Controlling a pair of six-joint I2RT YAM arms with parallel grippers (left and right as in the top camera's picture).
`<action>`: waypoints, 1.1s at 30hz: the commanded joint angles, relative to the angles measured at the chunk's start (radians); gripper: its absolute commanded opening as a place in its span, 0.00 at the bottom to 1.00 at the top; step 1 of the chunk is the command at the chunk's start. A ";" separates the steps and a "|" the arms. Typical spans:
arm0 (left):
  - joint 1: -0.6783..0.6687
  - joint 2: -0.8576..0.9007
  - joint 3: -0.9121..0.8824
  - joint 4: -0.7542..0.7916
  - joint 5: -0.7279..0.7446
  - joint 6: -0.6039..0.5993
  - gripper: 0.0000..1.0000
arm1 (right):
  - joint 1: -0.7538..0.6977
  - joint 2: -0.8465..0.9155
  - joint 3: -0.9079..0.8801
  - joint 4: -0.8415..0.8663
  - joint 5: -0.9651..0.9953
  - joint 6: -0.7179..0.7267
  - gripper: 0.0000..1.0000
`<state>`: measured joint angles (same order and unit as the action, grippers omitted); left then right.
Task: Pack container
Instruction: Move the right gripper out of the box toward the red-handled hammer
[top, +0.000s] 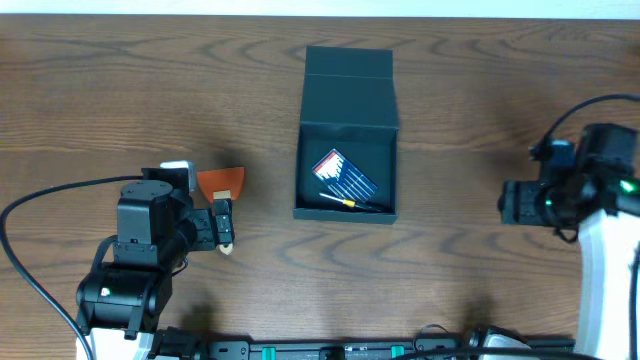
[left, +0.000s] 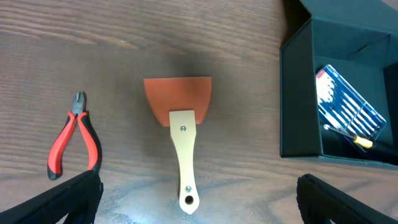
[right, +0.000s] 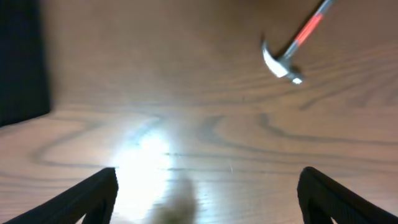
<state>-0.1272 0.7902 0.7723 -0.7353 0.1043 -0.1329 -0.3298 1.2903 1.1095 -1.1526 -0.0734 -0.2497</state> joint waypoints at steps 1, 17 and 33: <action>-0.002 0.001 0.015 0.000 -0.011 0.009 0.99 | -0.018 0.064 -0.010 0.039 0.013 -0.083 0.86; -0.002 0.001 0.015 0.000 -0.011 0.009 0.99 | -0.069 0.400 0.112 0.179 0.143 -0.168 0.95; -0.002 0.001 0.015 -0.007 -0.011 0.009 0.99 | -0.082 0.456 0.137 0.234 0.113 -0.273 0.92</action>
<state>-0.1272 0.7902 0.7723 -0.7387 0.1043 -0.1329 -0.3996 1.7260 1.2335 -0.9211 0.0483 -0.4862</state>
